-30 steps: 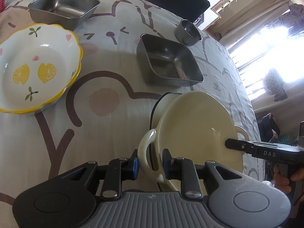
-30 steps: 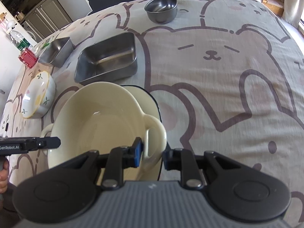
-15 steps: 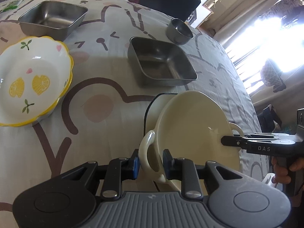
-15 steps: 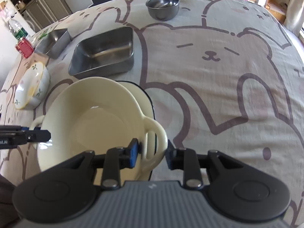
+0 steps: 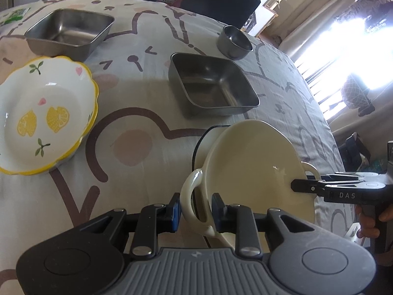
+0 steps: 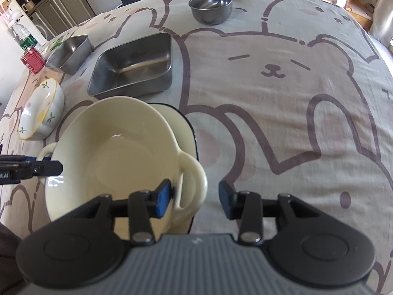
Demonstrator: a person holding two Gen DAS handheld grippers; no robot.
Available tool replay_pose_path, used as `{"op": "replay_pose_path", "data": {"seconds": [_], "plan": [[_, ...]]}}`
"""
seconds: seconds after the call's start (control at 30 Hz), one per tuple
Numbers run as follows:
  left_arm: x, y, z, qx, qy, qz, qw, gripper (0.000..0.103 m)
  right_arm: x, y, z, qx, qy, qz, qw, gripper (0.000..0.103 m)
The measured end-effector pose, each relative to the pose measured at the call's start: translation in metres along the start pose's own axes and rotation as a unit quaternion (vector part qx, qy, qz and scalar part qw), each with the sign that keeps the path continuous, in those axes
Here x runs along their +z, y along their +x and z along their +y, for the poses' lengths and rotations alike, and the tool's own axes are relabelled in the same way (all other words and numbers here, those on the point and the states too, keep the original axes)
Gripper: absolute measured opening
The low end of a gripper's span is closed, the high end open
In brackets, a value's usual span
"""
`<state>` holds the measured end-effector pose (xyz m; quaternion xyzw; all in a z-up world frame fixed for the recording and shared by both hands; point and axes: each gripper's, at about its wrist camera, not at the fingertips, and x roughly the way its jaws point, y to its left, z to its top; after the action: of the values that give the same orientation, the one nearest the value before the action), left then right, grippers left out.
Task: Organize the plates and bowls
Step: 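Open both tools and release the cream bowl on the plate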
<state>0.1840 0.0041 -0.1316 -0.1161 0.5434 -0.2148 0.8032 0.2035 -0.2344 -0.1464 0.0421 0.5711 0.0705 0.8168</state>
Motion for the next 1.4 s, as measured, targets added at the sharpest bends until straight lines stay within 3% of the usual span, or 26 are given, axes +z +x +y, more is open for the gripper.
{"op": "replay_pose_path", "data": {"seconds": [0.2, 0.4, 0.57, 0.63, 0.77, 1.0, 1.2, 1.4], "plan": [[0.0, 0.0, -0.003, 0.008, 0.01, -0.001, 0.9999, 0.031, 0.0, 0.001, -0.001, -0.001, 0.002, -0.001, 1.0, 0.053], [0.001, -0.002, -0.002, 0.027, 0.012, -0.003, 0.9996, 0.044, 0.0, 0.002, -0.002, -0.004, 0.005, -0.002, 1.0, 0.055], [0.001, -0.006, -0.004, 0.035, 0.01, -0.013, 0.9992, 0.075, -0.001, 0.0, 0.0, -0.005, 0.002, -0.012, 1.0, 0.058], [0.0, -0.008, -0.008, 0.036, 0.017, -0.015, 0.9991, 0.079, -0.002, -0.003, -0.002, 0.001, 0.008, -0.018, 1.0, 0.066], [-0.003, -0.011, -0.012, 0.031, 0.023, -0.018, 0.9991, 0.099, -0.004, -0.008, -0.001, 0.007, 0.007, -0.029, 1.0, 0.078], [-0.005, -0.021, -0.021, 0.034, 0.048, -0.038, 0.9976, 0.103, -0.014, -0.017, 0.003, 0.006, -0.003, -0.038, 0.999, 0.103], [-0.005, -0.038, -0.029, 0.024, 0.067, -0.055, 0.9959, 0.103, -0.017, -0.036, 0.003, 0.014, 0.009, -0.065, 0.998, 0.103], [0.004, -0.075, -0.026, 0.026, 0.065, -0.123, 0.99, 0.103, -0.009, -0.063, 0.022, 0.019, -0.004, -0.129, 0.991, 0.103]]}}
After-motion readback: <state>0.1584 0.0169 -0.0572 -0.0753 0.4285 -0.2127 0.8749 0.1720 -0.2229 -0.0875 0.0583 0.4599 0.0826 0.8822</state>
